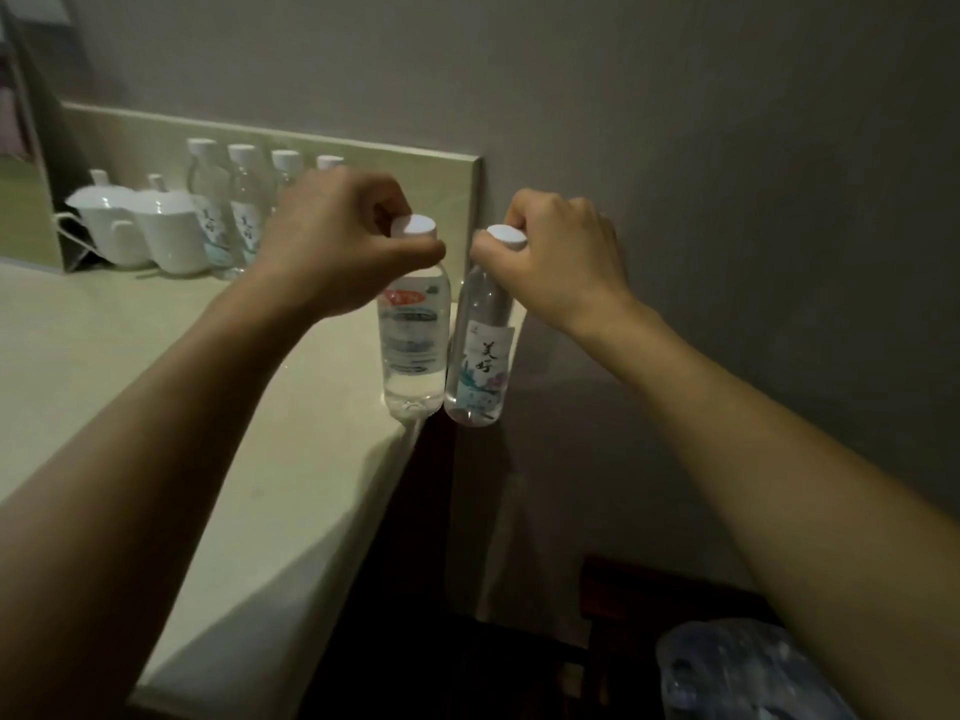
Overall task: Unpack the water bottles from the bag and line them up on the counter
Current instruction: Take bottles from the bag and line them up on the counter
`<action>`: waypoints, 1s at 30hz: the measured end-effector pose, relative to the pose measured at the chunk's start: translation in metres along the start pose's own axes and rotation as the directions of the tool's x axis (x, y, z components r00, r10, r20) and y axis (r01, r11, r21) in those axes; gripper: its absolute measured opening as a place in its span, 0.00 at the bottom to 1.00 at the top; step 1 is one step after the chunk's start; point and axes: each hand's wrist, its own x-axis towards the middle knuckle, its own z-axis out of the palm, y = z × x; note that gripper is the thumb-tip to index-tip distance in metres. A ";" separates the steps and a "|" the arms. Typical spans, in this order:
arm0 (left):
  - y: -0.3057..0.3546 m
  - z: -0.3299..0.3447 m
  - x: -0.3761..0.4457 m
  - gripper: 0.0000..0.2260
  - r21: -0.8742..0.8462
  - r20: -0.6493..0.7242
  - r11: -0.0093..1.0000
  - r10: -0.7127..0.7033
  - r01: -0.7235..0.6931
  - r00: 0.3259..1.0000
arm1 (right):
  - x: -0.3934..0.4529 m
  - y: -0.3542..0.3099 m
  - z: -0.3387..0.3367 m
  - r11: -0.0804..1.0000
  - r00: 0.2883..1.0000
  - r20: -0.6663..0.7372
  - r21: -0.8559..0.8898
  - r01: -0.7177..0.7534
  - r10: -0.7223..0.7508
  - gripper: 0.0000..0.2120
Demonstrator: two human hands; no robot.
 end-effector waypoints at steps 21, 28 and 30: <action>-0.138 0.004 0.041 0.19 -0.268 0.013 0.963 0.002 0.001 1.000 | 0.034 -0.073 0.126 0.946 0.954 -0.135 0.223 -0.234 0.267 0.17; -0.163 0.024 0.030 0.39 -0.100 0.193 0.995 -0.003 0.023 0.981 | -0.009 -0.072 0.143 0.903 0.918 0.040 0.167 -0.396 0.395 0.26; -0.164 0.024 0.029 0.34 -0.126 0.165 0.992 -0.001 0.022 0.986 | -0.016 -0.073 0.149 0.890 0.915 0.109 0.214 -0.402 0.387 0.25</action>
